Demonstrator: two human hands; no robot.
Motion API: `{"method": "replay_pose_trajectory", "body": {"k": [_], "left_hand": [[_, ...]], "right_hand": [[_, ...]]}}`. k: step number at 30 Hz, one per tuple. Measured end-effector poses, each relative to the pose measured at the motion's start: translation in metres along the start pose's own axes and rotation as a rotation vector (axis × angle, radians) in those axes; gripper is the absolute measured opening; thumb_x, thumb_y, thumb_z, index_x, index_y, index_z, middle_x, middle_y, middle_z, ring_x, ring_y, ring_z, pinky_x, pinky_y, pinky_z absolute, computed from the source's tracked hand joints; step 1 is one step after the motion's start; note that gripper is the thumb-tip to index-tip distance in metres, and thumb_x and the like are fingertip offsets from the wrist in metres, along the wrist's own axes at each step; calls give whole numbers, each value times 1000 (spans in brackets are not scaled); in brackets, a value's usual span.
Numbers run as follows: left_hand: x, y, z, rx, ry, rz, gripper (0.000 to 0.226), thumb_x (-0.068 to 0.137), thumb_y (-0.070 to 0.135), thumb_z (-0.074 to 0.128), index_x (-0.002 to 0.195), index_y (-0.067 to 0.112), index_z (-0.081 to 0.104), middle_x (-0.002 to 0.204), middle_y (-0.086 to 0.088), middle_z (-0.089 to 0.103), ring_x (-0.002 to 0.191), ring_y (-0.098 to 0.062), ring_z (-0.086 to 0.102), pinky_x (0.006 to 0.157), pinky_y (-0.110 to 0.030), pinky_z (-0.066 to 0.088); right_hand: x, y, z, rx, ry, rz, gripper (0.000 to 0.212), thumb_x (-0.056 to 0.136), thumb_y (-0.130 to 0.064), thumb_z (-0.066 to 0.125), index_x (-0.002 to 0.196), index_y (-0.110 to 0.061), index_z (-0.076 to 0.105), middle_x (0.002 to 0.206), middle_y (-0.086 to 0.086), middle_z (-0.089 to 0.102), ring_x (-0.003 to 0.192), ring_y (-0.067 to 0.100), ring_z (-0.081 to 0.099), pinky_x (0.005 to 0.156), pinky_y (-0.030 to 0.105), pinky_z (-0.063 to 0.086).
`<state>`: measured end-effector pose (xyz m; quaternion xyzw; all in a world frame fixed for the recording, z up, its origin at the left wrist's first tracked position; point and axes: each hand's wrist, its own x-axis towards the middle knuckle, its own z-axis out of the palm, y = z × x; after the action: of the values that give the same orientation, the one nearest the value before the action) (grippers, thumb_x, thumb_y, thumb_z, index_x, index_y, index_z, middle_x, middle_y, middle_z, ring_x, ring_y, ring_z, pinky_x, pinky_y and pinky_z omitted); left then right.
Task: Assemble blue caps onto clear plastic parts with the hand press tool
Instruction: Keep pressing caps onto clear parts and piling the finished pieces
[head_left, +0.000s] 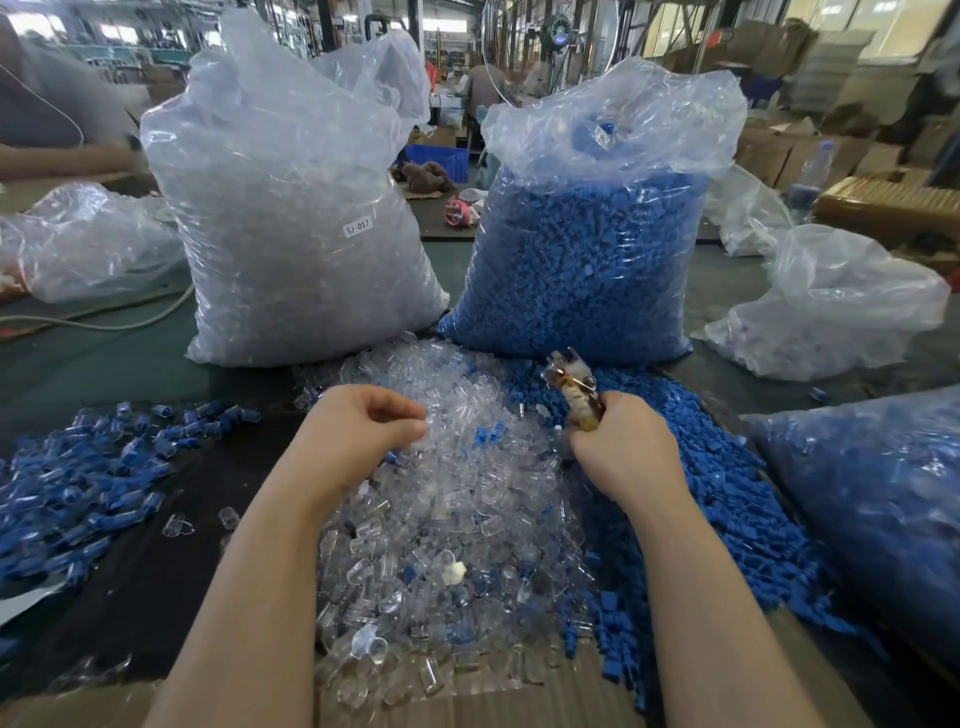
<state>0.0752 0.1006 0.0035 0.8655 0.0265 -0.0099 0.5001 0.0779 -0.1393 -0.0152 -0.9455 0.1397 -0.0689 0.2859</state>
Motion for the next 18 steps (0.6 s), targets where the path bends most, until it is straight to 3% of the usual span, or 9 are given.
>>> {"method": "replay_pose_trajectory", "body": {"k": [4, 8, 11, 14, 18], "left_hand": [[0, 6, 5, -177, -48, 10, 9, 86, 15, 73, 89, 23, 74, 79, 6, 76, 69, -5, 71, 61, -16, 48], [1, 6, 12, -161, -8, 31, 10, 89, 15, 70, 88, 24, 73, 77, 9, 75, 68, -5, 72, 62, -18, 49], [1, 6, 16, -80, -1, 57, 14, 90, 15, 68, 87, 27, 74, 77, 11, 75, 70, -5, 71, 69, -24, 53], [0, 5, 14, -30, -70, 46, 16, 89, 16, 69, 91, 30, 75, 85, 10, 75, 79, -4, 70, 81, -27, 55], [-2, 5, 7, 41, -194, 26, 28, 79, 12, 79, 98, 32, 74, 94, 9, 74, 84, -3, 69, 82, -23, 50]], "right_hand": [[1, -3, -3, 214, 37, -14, 10, 83, -24, 65, 92, -21, 64, 84, 0, 66, 79, 24, 61, 70, 38, 52], [1, -4, -7, 288, 52, -27, 9, 83, -23, 67, 92, -21, 66, 84, 0, 67, 79, 25, 62, 74, 42, 54], [2, -1, -8, 189, 51, -17, 7, 85, -22, 63, 92, -21, 64, 83, 0, 66, 74, 22, 59, 65, 36, 49], [1, 2, -9, -10, 79, 19, 4, 84, -18, 58, 86, -17, 55, 78, 3, 58, 64, 19, 50, 51, 29, 32], [-4, 0, -10, -223, -1, 120, 18, 84, -19, 60, 77, -16, 43, 89, 7, 53, 63, 20, 44, 53, 29, 32]]}}
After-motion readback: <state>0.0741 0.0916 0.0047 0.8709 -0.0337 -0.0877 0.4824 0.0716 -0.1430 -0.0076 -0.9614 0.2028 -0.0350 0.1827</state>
